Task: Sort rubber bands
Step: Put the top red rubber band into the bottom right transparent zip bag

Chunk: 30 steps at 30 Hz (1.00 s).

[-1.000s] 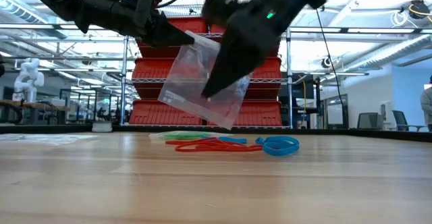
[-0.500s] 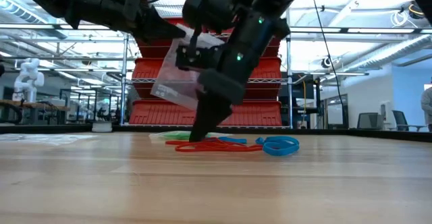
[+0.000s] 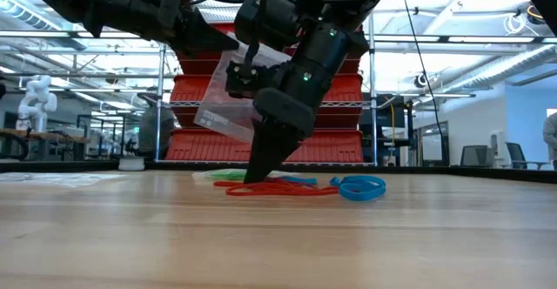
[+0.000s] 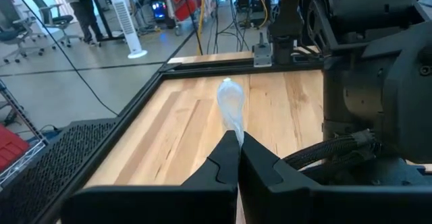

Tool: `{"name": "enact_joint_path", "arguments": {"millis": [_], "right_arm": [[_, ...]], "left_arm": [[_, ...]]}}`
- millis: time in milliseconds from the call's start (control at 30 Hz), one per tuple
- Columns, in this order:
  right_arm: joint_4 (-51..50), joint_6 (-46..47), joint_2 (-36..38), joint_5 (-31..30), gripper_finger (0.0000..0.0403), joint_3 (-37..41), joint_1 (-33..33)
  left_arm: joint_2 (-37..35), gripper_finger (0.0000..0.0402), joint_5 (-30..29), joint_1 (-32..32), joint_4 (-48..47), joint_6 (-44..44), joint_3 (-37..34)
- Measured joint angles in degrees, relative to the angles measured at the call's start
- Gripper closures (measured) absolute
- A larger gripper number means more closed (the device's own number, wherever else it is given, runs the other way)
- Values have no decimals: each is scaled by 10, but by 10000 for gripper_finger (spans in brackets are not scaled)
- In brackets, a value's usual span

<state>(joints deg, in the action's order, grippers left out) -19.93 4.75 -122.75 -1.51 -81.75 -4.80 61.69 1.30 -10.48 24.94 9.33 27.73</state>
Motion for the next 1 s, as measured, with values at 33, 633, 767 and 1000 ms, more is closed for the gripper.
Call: {"name": "enact_joint_path", "arguments": {"millis": [33,633,767,1000], "right_arm": [[0,-5,-2,0,349,-1,0],[-133,-77,-8,-62,402,-118,-47],[-176,-91,-7,-95,403,-161,-64],[-241,-118,-7,-165,403,-231,-97]], "left_arm": [[0,400,0,0,0,0,0],[0,400,0,0,-2,0,0],[0,400,0,0,-2,-1,0],[0,400,0,0,-2,-6,0]]}}
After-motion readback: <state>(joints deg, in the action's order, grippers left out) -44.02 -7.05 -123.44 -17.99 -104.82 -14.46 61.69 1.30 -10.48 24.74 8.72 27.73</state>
